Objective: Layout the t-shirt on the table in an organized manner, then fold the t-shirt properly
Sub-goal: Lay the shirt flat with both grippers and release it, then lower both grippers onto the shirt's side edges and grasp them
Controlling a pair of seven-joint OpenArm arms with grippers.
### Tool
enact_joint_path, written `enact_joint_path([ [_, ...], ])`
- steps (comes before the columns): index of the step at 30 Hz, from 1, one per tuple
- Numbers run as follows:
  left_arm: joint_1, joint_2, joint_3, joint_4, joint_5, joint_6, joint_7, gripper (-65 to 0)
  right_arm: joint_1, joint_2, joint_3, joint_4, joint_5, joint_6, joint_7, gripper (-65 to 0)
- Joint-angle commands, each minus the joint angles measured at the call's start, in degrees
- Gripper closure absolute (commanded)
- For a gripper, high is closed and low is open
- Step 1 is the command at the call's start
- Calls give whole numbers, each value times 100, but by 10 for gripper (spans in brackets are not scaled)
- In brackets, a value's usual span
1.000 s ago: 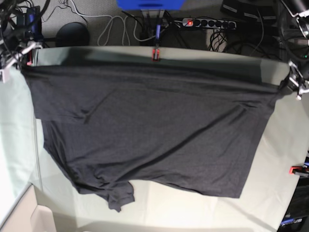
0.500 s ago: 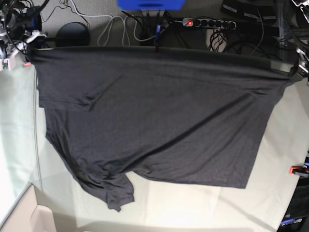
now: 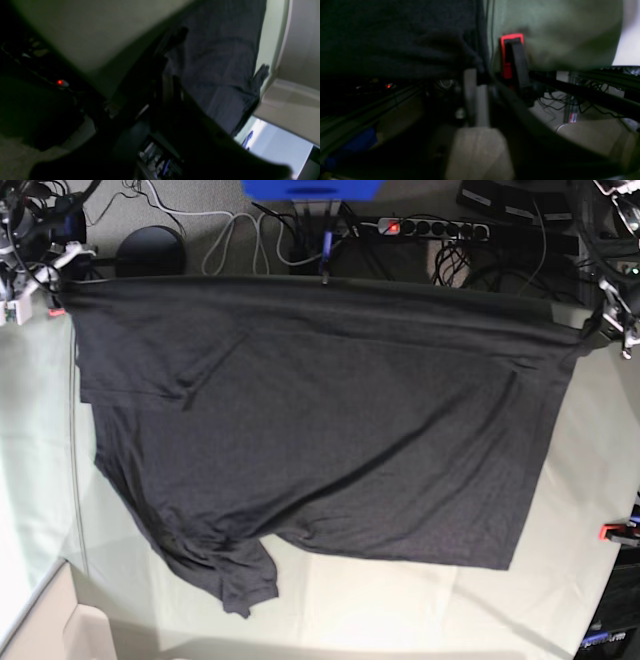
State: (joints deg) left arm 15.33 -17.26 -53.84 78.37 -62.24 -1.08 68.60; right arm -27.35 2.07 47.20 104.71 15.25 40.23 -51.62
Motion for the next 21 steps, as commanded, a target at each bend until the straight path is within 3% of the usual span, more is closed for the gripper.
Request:
enact_joint_path([
  [1,18,-125,-53,80,-225,77,-25,-5,-38,79,67,83,27,-23,85,-190],
  [5,45,-116,-62,106,-277,77,-25,-6,-91,79,76,127,45,-23,76,-331],
  [9,62,-125,-62,88,-269,121,54,-23,-135,79,76,136,54,-23,85,-381],
  [12,62,-151,-70,88,-242,130,309,-138,-117,88,84,136,54,-23,85,-381],
  [17,45,-169,-70,150,-242,113,371,-441,-3,193,84,136,54,-23,76,-381],
  [19,27,-195,-79,150,-233,121,327,-514,129,220,84,136,36,-23,58,-381],
  [21,-8,-292,-229,124,-225,104,327,-532,199,334,84,136,36,-23,49,-381],
])
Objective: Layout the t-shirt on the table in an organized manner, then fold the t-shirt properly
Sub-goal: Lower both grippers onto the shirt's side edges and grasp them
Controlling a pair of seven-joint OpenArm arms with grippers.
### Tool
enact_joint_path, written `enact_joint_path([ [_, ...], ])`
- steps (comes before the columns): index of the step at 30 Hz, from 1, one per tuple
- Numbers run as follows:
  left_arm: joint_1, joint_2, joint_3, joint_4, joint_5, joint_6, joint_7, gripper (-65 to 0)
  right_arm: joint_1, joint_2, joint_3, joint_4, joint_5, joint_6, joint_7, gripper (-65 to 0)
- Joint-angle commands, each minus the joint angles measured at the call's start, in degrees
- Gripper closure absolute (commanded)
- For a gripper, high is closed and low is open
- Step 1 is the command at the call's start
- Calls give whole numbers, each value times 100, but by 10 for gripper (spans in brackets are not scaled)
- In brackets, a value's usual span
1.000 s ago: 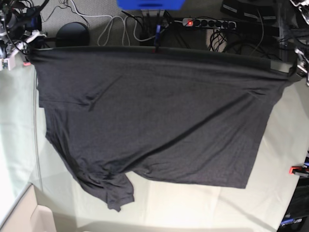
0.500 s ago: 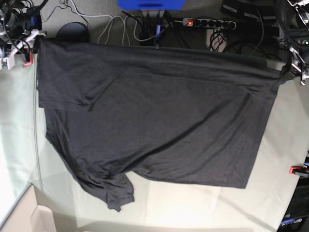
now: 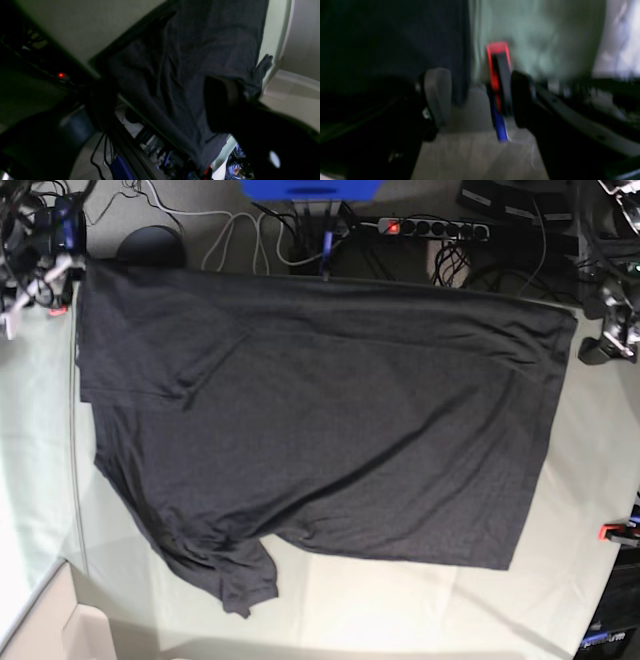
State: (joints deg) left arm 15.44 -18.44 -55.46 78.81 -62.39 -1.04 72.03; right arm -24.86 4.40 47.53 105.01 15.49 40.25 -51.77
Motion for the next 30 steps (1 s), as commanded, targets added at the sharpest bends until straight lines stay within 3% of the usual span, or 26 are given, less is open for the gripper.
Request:
enact_joint_path([
  [1,-89,-174,-120,71,-209,91,-25,-532,20,118,52,105,12,-25,65,-381],
  [7,-1452,-165,-260,36,-165,126,-34,-532,838,276,8,53,-6,-25,47,-381],
  [9,-2102,-86,-146,36,178,126,-34,-532,1198,302,-1,44,-6,-25,38,-381],
  [12,-2964,11,364,1,1197,91,-271,-532,1779,320,-19,-97,-102,-25,38,-382],
  [15,-3571,143,1287,-535,2481,73,-1273,-533,2508,320,-291,-580,-604,-25,74,-381],
  [18,-3764,160,2280,-1362,3210,64,-2750,-534,3141,426,-573,-1310,-1272,-25,117,-381],
  [22,-4045,19,3828,-2856,3351,38,-5054,-534,3809,461,-722,-2321,-1861,-25,592,-381],
  [25,-4379,-86,4909,-4113,3342,-375,-6443,-534,4143,487,-722,-2963,-2195,-25,1023,-381],
  [30,-5083,-60,5946,-6030,3360,-648,-7621,-534,4319,496,-722,-3534,-2353,-25,1427,-381],
])
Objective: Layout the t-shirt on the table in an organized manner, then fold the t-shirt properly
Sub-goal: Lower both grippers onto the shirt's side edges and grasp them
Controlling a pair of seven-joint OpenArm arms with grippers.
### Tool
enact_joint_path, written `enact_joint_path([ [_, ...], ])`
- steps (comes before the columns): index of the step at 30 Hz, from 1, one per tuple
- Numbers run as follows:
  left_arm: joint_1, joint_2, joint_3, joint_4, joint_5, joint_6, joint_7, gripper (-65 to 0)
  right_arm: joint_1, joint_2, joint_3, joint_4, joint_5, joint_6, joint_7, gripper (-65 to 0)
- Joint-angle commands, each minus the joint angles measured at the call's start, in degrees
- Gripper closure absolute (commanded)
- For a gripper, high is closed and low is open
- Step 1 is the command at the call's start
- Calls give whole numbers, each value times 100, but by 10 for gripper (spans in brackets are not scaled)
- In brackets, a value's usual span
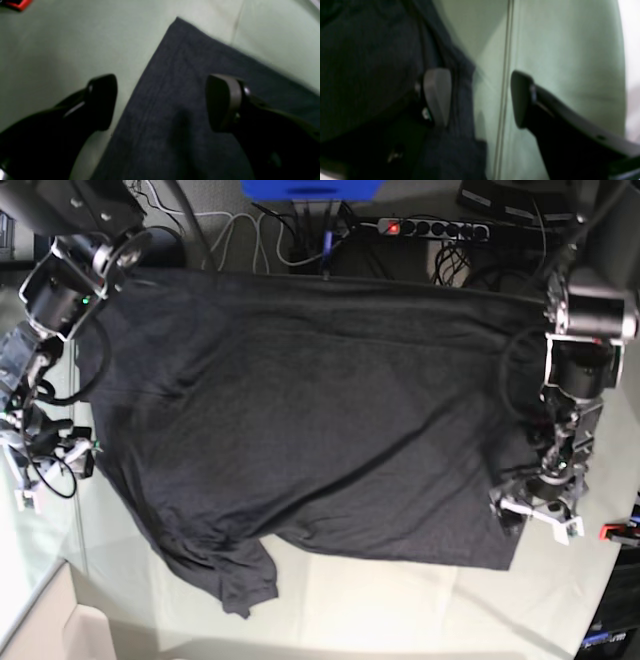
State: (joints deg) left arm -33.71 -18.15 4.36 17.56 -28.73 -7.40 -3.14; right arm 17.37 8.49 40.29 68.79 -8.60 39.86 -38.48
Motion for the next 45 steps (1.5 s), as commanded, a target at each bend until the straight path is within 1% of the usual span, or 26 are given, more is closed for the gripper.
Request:
enact_joint_path([
  [1,-273,-88,113,-205,-6,-12,-271,-534,96,87,1,35,56,14,125,-381],
  [4,-422,-97,430,-653,-6,-12,-719,-534,88,78,-7,-88,56,14,230,-381],
  [6,-440,-114,667,-653,-6,-12,-851,-534,88,52,-7,-176,56,14,327,-381],
  [13,-413,-106,1054,-679,-6,-21,-860,-534,96,61,-7,-563,56,14,441,-381],
  [29,97,-62,1072,-662,-6,-21,-860,-528,88,87,-7,-563,56,14,441,-381],
  [30,105,-62,1072,-662,-6,-21,-851,-514,88,87,-7,-563,56,14,441,-381],
  [31,105,-62,1072,-662,-6,-21,-851,-482,88,87,-7,-563,56,14,441,-381],
  [32,105,-62,1072,-662,-6,-21,-842,-422,88,87,-7,-563,56,14,441,-381],
  [35,105,-62,1045,-688,-50,-21,-842,-185,105,87,-7,-563,56,14,441,-381],
  [37,105,-62,1036,-688,-59,15,-842,0,123,87,-7,-563,56,14,450,-382],
  [39,105,-62,1028,-688,-59,15,-842,-5,132,96,-7,-572,56,14,564,-383],
  [40,105,-62,1028,-688,-59,23,-842,-35,132,113,-16,-581,64,14,723,-384],
  [41,105,-62,1028,-688,-59,23,-842,-31,132,105,-43,-668,64,14,916,-384],
  [43,105,-62,1028,-688,-59,23,-842,0,325,131,-271,-1064,64,14,1320,-385],
  [45,105,-62,1019,-679,-68,23,-842,-1,501,307,-438,-1653,64,14,1619,-385],
])
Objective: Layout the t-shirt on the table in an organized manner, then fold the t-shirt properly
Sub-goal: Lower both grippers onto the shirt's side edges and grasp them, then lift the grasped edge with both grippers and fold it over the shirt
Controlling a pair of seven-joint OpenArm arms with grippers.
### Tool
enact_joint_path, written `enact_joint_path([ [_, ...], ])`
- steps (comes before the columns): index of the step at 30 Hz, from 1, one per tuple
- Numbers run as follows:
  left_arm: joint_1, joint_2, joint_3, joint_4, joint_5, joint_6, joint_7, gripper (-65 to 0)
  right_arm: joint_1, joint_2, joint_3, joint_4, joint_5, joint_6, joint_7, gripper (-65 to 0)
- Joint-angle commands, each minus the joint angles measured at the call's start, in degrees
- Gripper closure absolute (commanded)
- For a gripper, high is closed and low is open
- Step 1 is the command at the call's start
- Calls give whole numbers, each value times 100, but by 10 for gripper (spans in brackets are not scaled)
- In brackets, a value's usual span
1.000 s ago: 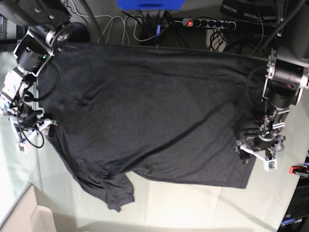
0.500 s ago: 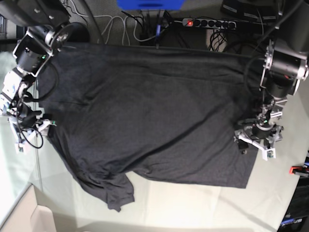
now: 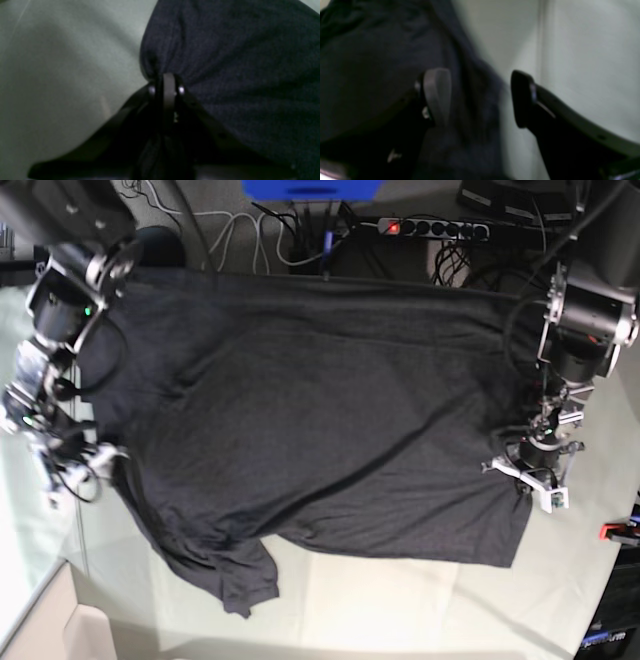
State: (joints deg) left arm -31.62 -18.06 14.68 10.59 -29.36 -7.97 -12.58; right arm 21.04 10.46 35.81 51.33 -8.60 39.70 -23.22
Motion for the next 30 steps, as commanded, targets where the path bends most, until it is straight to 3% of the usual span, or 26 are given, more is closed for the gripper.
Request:
enact_joint_path([
  [1,-104,-70,-13,27,-4,80,102,-1,230,198,-52,-223,64,30,243,-385],
  [7,-104,-70,-4,27,-4,80,102,-1,828,567,-166,-2043,64,30,1175,-385],
  [17,-131,-70,-4,18,5,80,102,-1,652,594,-175,-2228,64,30,1790,-374],
  [19,-139,-70,-4,27,5,80,102,-1,652,594,-175,-2228,64,30,1790,-321],
  [24,-210,-70,-4,9,5,80,102,-1,617,594,-175,-2192,64,30,1773,-27],
  [25,-210,-70,-13,36,-4,80,102,-1,582,594,-175,-2192,64,30,1746,0],
  [30,-192,-97,-22,229,-206,80,102,-1,222,594,-166,-1568,64,30,1720,0],
])
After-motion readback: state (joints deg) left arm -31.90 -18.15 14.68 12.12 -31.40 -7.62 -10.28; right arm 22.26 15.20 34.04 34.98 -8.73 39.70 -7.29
